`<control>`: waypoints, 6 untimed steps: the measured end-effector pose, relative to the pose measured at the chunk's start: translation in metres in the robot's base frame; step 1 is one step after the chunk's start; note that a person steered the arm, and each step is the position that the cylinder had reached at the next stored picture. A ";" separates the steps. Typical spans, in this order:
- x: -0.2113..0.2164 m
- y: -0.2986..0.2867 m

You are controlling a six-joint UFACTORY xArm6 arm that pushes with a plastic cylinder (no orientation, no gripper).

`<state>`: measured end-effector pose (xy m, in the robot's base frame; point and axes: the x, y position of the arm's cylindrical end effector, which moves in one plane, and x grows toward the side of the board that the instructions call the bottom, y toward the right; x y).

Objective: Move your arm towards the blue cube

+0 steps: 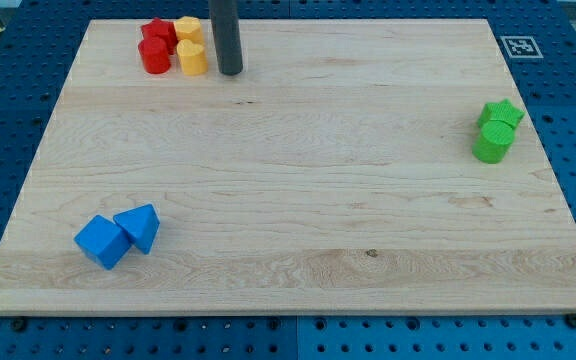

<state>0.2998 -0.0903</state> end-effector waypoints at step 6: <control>0.100 -0.087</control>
